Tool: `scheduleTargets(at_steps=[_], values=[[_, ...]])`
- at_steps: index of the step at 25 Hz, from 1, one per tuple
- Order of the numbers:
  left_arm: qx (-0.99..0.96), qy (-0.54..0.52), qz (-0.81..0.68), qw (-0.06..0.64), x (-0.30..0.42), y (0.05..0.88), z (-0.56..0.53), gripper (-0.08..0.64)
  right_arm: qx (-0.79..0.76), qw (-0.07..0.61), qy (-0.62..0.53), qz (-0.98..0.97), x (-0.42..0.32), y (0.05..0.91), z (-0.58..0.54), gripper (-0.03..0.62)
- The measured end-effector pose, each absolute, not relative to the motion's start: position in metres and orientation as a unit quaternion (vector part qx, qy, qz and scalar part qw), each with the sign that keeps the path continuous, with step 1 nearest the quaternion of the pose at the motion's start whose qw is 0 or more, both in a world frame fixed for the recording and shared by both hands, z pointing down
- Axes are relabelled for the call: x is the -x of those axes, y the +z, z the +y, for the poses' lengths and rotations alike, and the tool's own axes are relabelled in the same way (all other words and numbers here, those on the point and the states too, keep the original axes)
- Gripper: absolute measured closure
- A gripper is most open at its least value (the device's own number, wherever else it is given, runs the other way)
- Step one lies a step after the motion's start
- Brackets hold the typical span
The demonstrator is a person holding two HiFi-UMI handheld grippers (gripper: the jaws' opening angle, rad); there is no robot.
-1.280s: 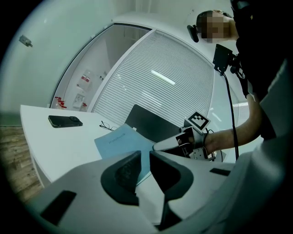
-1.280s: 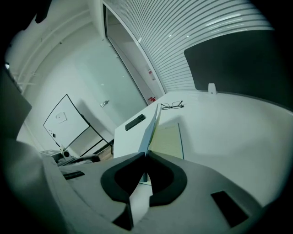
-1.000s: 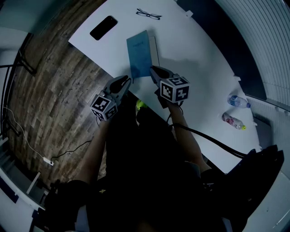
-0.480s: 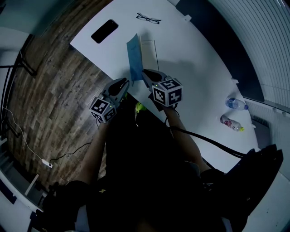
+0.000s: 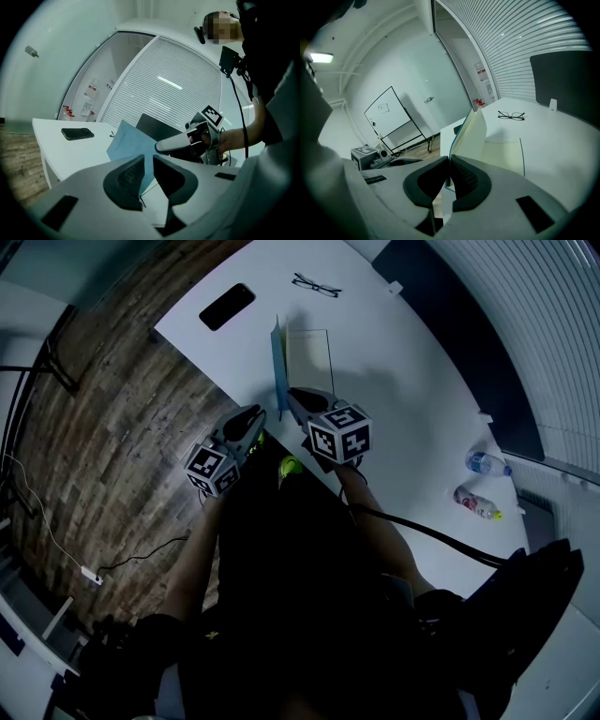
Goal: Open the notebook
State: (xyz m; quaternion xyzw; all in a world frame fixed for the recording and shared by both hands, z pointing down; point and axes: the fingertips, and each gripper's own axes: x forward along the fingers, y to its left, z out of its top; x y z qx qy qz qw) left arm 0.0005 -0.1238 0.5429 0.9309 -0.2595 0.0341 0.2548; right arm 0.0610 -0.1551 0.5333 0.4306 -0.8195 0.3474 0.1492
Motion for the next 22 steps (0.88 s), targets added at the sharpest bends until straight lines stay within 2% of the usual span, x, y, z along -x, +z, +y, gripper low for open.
scheduleTargets(at_steps=[22], values=[[-0.917,0.028,-0.299,0.262,0.046,0.548,-0.127,0.503,-0.367,0.181,0.347,-0.844,0.000,0.542,-0.160,0.558]])
